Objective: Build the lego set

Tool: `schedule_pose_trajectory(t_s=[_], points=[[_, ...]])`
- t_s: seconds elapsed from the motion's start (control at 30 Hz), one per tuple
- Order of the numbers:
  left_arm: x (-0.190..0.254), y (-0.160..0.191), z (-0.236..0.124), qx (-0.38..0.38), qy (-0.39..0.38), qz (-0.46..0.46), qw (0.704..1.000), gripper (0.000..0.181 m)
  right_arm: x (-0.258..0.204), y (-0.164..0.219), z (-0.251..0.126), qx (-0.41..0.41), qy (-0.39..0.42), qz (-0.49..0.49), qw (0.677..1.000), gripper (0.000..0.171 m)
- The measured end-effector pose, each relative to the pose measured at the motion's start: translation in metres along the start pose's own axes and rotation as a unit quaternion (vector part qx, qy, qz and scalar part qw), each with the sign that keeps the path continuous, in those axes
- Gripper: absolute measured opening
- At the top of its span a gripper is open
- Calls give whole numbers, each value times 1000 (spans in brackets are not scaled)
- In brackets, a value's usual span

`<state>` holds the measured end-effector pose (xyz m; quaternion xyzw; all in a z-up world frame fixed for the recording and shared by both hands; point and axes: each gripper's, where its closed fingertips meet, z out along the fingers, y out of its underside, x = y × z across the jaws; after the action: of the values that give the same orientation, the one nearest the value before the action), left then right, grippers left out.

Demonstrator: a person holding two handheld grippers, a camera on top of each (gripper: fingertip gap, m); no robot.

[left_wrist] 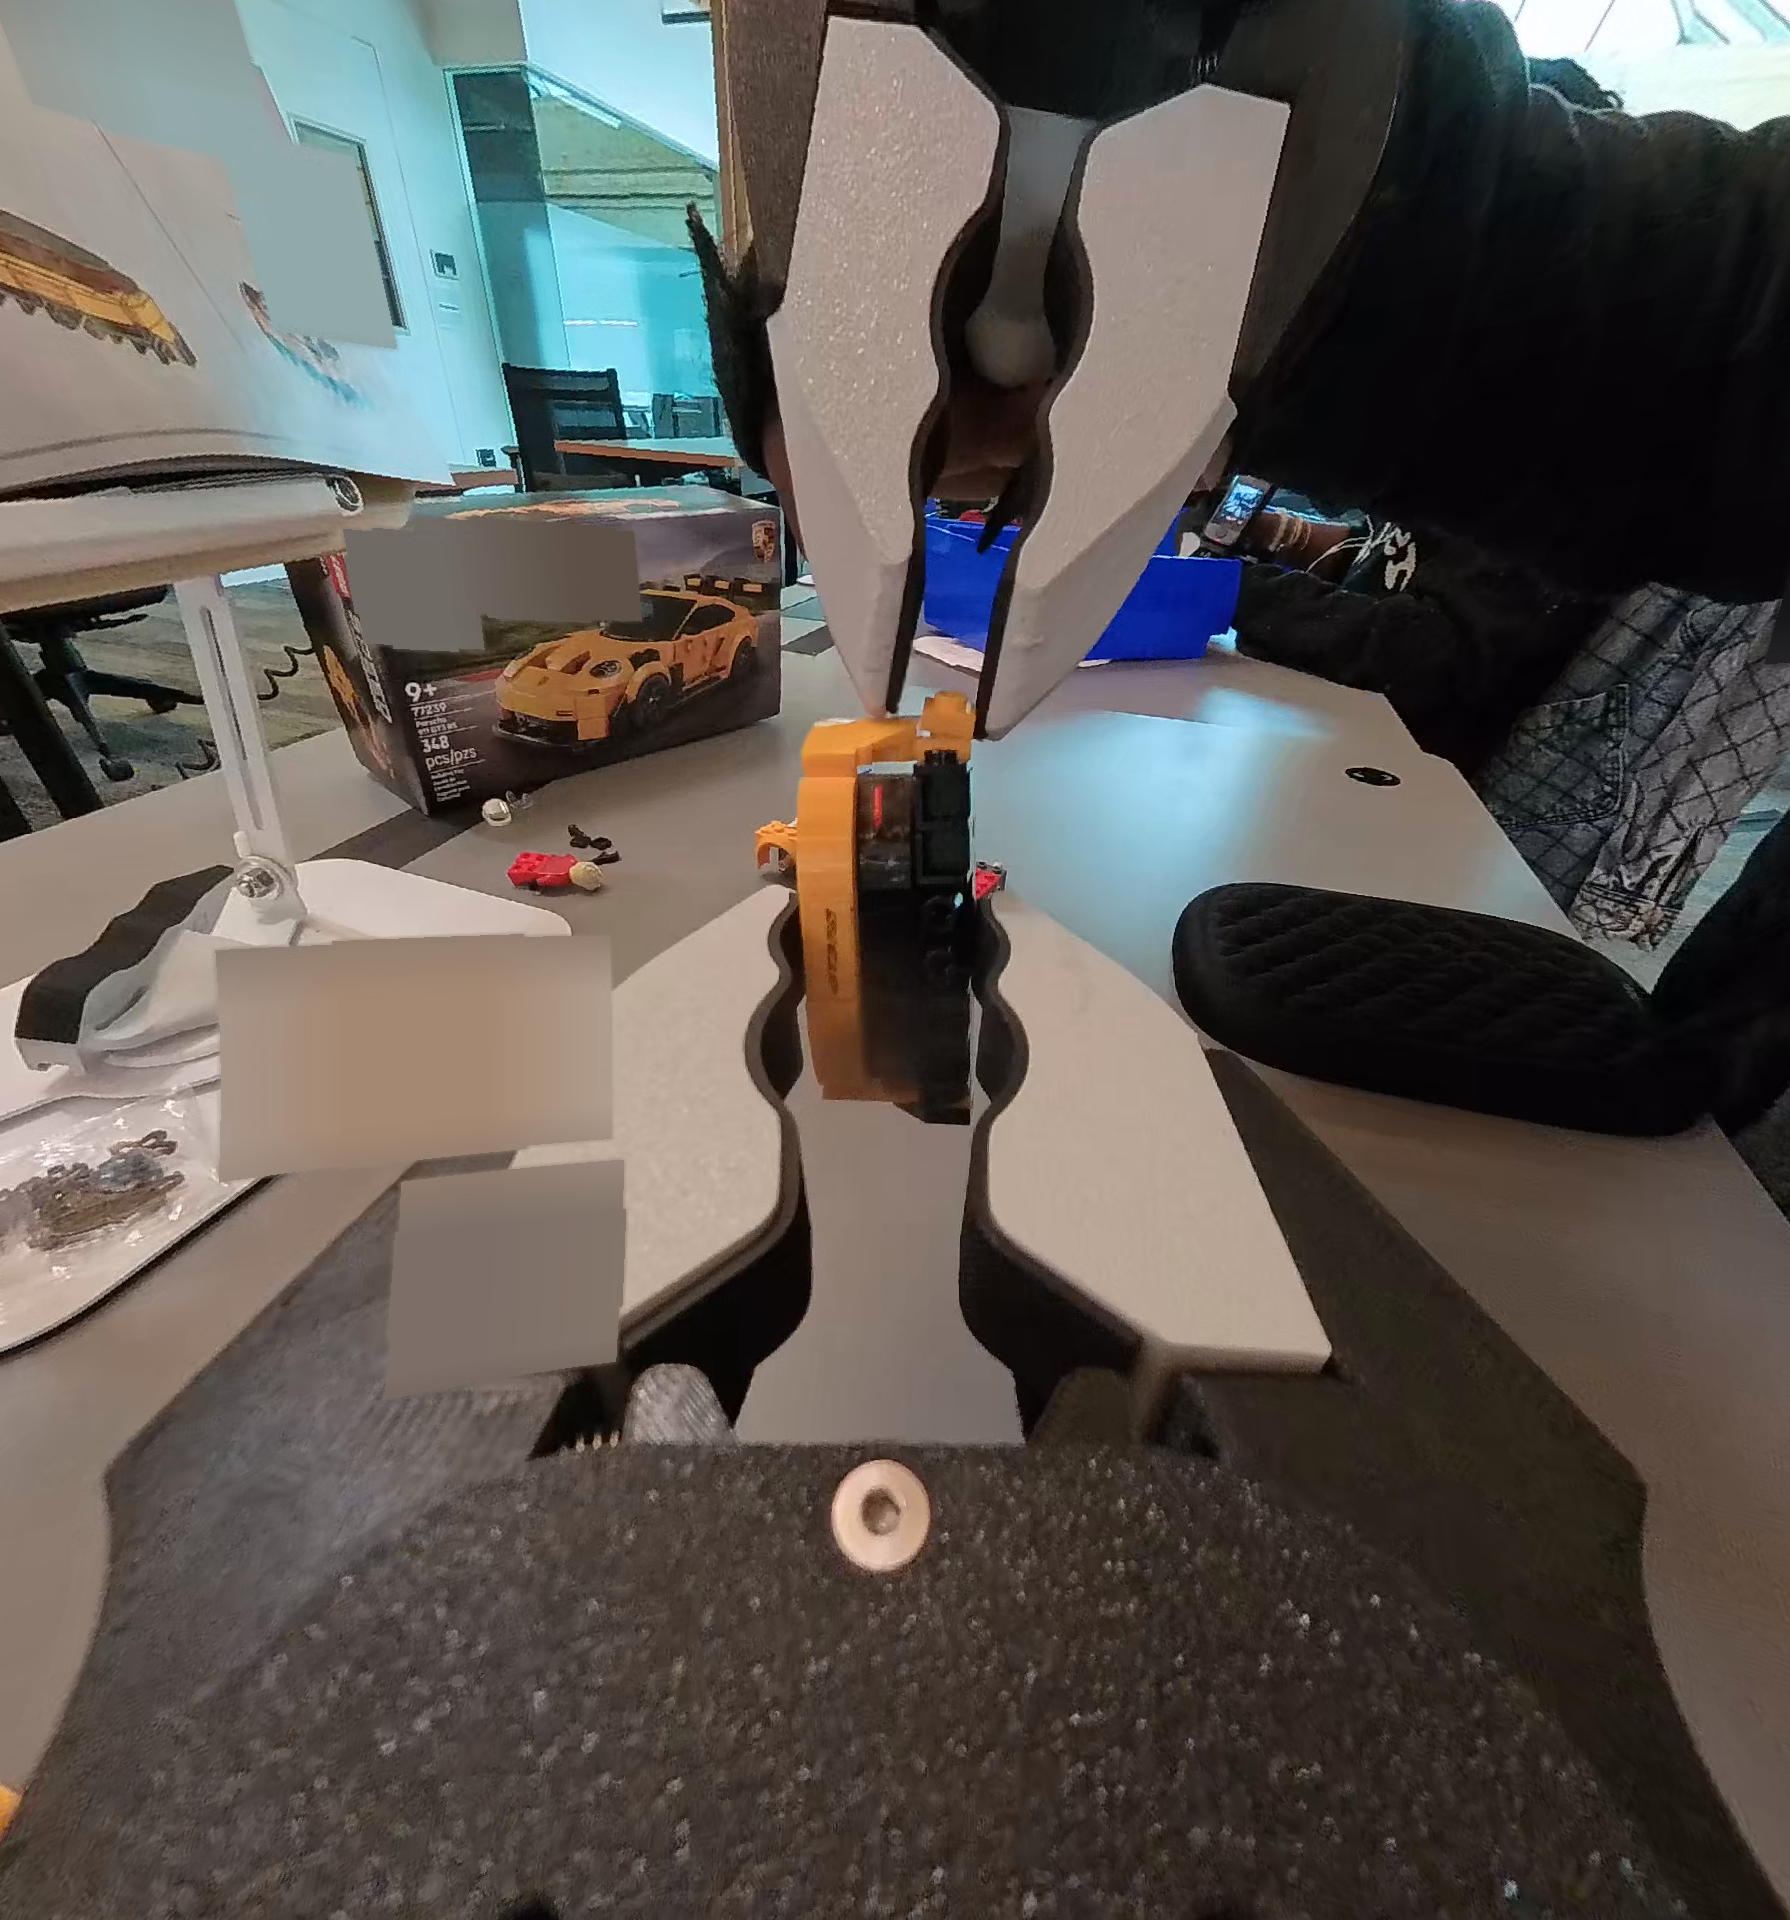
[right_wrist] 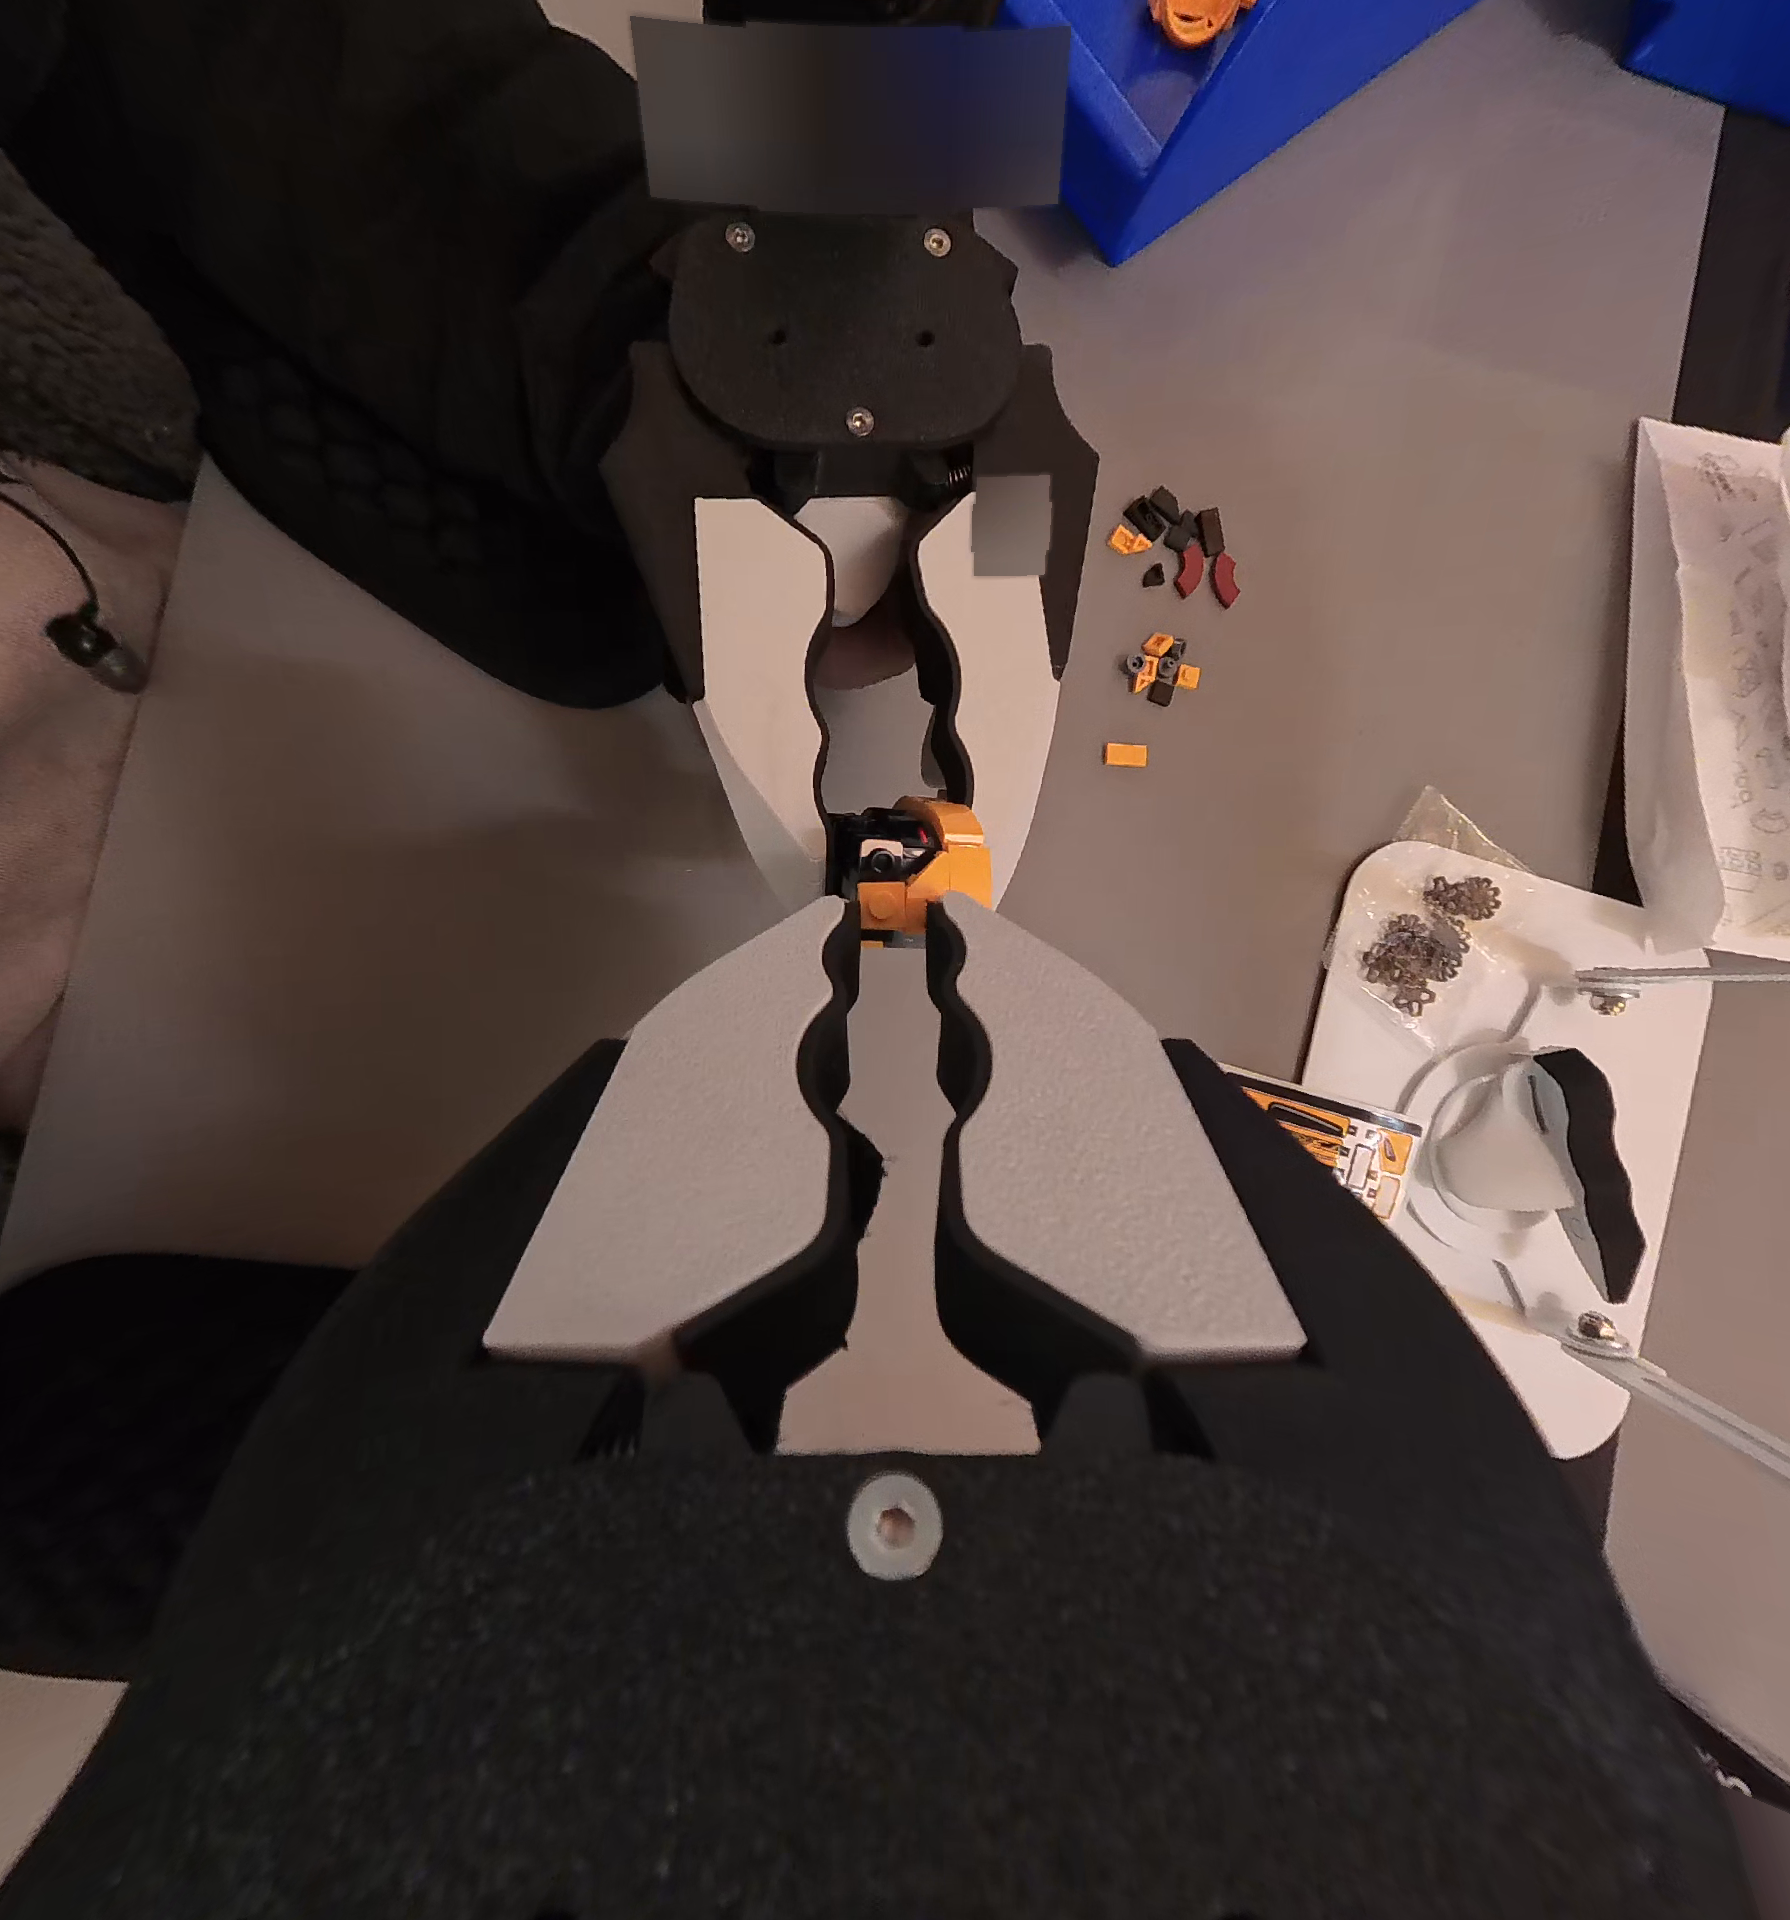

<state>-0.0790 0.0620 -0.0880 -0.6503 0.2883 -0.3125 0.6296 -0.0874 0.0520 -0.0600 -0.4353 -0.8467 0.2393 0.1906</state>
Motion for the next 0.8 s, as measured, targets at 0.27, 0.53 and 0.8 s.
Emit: schedule_pose_trajectory(t_s=[0.27,0.53,0.8], points=[[0,-2,-1,7,3,-3,1000,30,1,-1,0,6,1,-2,1000,12],[-1,-5,-2,13,2,-14,1000,30,4,-5,-3,25,17,-7,1000,17],[-11,-1,-4,1,-15,-63,998,30,12,-15,-5,59,230,-149,960,24]])
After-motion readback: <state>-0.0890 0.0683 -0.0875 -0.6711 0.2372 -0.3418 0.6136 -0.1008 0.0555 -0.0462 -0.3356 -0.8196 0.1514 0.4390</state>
